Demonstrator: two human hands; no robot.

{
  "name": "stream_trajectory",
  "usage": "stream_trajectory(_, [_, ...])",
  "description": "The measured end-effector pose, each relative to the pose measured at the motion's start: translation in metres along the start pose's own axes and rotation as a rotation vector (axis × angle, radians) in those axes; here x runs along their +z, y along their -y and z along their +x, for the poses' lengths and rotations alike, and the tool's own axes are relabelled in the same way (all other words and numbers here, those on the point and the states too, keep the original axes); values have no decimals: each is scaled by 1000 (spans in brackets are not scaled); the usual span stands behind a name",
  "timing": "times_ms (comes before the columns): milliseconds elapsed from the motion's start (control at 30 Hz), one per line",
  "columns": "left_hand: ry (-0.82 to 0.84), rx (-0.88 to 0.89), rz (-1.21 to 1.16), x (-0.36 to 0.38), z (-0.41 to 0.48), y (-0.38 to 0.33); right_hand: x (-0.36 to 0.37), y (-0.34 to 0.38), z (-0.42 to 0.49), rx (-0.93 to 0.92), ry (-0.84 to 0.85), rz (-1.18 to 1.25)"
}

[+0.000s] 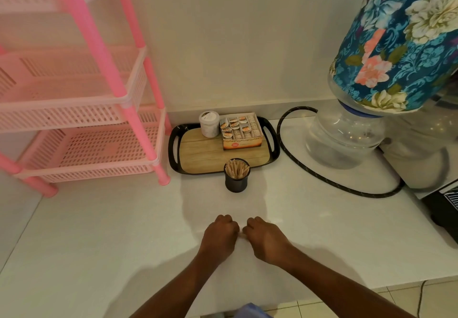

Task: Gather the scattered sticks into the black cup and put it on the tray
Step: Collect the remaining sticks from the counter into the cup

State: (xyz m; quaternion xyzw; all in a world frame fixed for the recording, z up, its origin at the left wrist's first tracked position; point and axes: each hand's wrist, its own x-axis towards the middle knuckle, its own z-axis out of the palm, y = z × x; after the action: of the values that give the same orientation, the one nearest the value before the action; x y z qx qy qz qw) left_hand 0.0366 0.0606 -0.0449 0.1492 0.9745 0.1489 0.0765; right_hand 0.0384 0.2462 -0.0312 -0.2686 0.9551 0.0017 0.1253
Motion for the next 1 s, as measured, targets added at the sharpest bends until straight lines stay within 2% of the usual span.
stream_trajectory(267, [95, 14, 89, 4, 6, -3, 2, 10, 10, 2, 26, -33])
stream_trajectory(667, [106, 5, 65, 4, 8, -3, 8, 9, 17, -28, -2, -84])
stream_trajectory(1000, [42, 43, 47, 5, 3, -1, 10, 4, 18, 4, -14, 45])
